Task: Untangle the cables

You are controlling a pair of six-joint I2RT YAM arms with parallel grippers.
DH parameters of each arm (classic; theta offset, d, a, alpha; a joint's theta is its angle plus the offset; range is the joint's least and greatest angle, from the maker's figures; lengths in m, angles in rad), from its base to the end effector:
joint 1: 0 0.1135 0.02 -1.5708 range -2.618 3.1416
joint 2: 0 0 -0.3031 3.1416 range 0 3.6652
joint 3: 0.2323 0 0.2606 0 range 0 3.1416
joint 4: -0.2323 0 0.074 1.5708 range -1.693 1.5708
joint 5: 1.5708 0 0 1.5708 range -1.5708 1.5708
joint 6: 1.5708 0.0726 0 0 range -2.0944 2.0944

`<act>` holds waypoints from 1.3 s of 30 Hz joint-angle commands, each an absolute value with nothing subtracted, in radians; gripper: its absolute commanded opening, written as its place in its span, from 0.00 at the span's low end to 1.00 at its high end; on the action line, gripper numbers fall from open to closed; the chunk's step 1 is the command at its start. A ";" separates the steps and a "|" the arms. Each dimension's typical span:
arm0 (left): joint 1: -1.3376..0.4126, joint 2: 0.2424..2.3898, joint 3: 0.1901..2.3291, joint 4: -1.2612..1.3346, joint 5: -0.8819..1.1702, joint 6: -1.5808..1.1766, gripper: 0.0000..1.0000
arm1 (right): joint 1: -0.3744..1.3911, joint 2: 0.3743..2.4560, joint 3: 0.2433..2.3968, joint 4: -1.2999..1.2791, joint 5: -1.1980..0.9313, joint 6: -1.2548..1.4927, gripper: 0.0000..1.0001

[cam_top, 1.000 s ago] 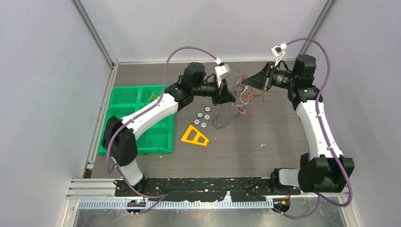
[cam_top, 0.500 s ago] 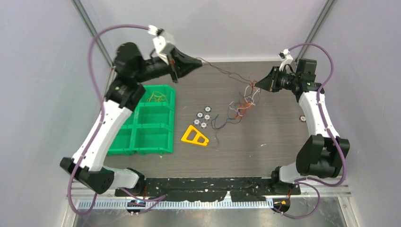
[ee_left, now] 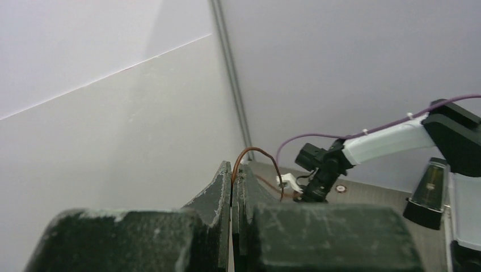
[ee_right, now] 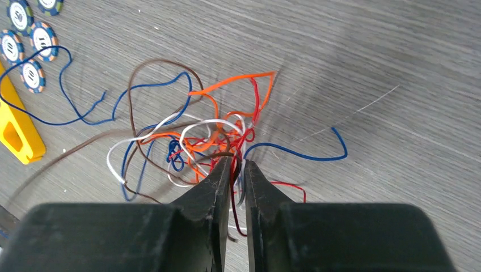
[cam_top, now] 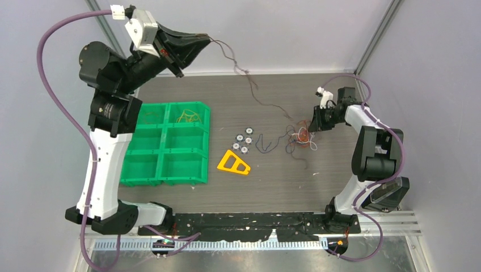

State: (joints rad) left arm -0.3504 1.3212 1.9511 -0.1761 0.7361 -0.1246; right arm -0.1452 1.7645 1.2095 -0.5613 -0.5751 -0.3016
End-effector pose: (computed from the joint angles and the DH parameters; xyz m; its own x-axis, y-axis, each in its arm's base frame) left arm 0.1989 -0.1246 0.6611 0.3065 -0.2101 -0.9284 0.8660 0.4664 0.1804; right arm 0.3864 -0.0166 0.2071 -0.8148 -0.1328 -0.5644 -0.3737 0.8644 0.3362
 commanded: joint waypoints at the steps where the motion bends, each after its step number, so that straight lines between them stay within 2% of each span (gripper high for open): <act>1: -0.280 1.279 1.962 -0.206 0.655 -0.128 0.00 | -0.146 1.737 1.208 -0.571 -0.542 -0.359 0.20; 5: -0.199 1.256 1.963 -0.188 0.599 -0.154 0.00 | -0.146 1.733 1.195 -0.579 -0.507 -0.389 0.16; 7: -0.154 1.265 2.006 -0.216 0.603 -0.158 0.00 | -0.146 1.737 1.184 -0.580 -0.481 -0.414 0.09; 9: -0.122 1.263 2.015 -0.245 0.626 -0.159 0.00 | -0.146 1.737 1.183 -0.585 -0.478 -0.429 0.06; 24: 0.053 1.046 1.542 -0.281 0.623 -0.022 0.00 | -0.146 1.737 1.234 -0.599 -0.530 -0.392 0.05; 30: 0.088 1.053 1.537 -0.366 0.519 -0.005 0.00 | -0.145 1.730 1.233 -0.612 -0.535 -0.390 0.06; 39: 0.281 0.983 1.540 -0.523 0.486 0.059 0.00 | -0.146 1.723 1.229 -0.616 -0.540 -0.384 0.05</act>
